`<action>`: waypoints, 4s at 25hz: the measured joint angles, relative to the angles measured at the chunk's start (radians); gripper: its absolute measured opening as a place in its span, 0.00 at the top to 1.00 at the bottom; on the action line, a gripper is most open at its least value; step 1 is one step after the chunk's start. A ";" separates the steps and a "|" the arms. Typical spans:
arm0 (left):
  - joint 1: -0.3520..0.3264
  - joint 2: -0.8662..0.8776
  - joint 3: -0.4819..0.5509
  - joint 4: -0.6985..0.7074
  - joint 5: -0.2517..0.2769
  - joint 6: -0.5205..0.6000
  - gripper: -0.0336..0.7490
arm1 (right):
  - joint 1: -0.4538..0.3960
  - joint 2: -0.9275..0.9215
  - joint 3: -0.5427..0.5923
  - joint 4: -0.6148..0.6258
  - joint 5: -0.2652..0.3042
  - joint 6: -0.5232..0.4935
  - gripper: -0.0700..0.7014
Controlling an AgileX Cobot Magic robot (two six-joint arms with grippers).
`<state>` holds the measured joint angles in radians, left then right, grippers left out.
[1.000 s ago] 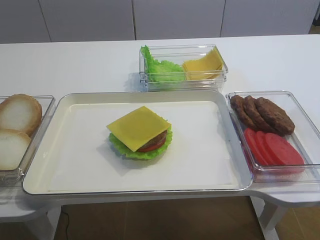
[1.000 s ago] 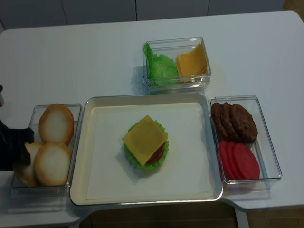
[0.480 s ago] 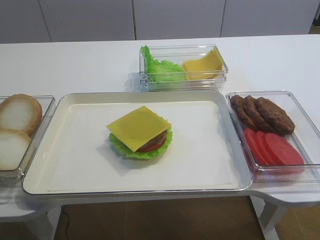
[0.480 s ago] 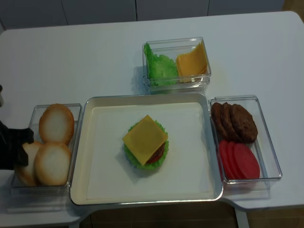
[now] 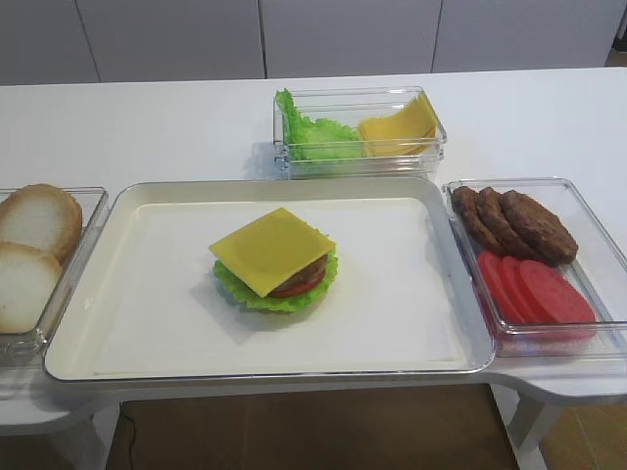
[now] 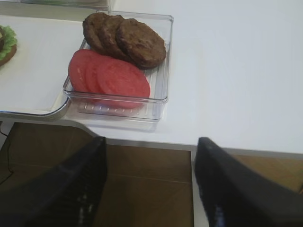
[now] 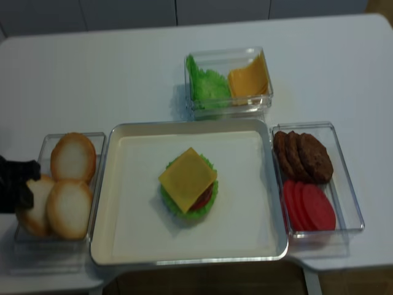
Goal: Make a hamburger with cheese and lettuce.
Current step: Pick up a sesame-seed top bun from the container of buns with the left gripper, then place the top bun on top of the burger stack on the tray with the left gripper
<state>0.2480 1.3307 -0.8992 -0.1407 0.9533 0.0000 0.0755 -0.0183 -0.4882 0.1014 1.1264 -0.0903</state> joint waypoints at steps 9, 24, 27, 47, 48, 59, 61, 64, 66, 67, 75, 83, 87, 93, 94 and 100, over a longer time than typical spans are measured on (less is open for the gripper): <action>0.000 -0.086 -0.007 0.084 0.022 -0.020 0.73 | 0.000 0.000 0.000 0.000 0.000 0.000 0.33; 0.000 -0.267 -0.017 0.247 0.099 -0.155 0.74 | 0.000 0.000 0.000 0.000 0.000 0.004 0.33; -0.021 -0.317 -0.017 0.187 0.111 -0.126 0.74 | 0.000 0.000 0.000 0.000 0.000 0.004 0.33; -0.644 -0.340 -0.131 0.317 0.196 -0.374 0.74 | 0.000 0.000 0.000 0.000 0.000 0.006 0.33; -0.670 -0.327 -0.158 0.344 0.214 -0.391 0.74 | 0.000 0.000 0.000 0.000 0.000 0.006 0.33; -0.889 -0.070 -0.406 0.504 0.294 -0.435 0.74 | 0.000 0.000 0.000 0.000 0.000 0.006 0.33; -0.925 -0.017 -0.445 0.536 0.294 -0.442 0.74 | 0.000 0.000 0.000 0.000 0.000 0.006 0.33; -0.991 0.058 -0.490 0.616 0.294 -0.464 0.74 | 0.000 0.000 0.000 0.000 0.000 0.006 0.33; -1.038 0.104 -0.508 0.683 0.294 -0.485 0.74 | 0.000 0.000 0.000 0.000 0.000 0.006 0.33; -1.057 0.128 -0.516 0.710 0.292 -0.490 0.74 | 0.000 0.000 0.000 0.000 0.000 0.006 0.33; -1.180 0.270 -0.536 0.894 0.278 -0.574 0.74 | 0.000 0.000 0.000 0.000 0.000 0.006 0.33; -1.219 0.341 -0.536 0.980 0.270 -0.593 0.74 | 0.000 0.000 0.000 0.000 0.000 0.001 0.33; -1.219 0.373 -0.536 1.000 0.270 -0.593 0.74 | 0.000 0.000 0.000 0.000 0.000 -0.001 0.33; -1.219 0.417 -0.536 1.005 0.266 -0.593 0.74 | 0.000 0.000 0.000 0.000 0.000 -0.001 0.33; -1.219 0.423 -0.536 1.005 0.266 -0.593 0.74 | 0.000 0.000 0.000 0.000 0.000 -0.001 0.33; -1.219 0.433 -0.536 1.005 0.263 -0.595 0.74 | 0.000 0.000 0.000 0.000 0.000 -0.001 0.33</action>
<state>-0.9714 1.7632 -1.4355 0.8642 1.2163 -0.5952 0.0755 -0.0183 -0.4882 0.1014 1.1264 -0.0914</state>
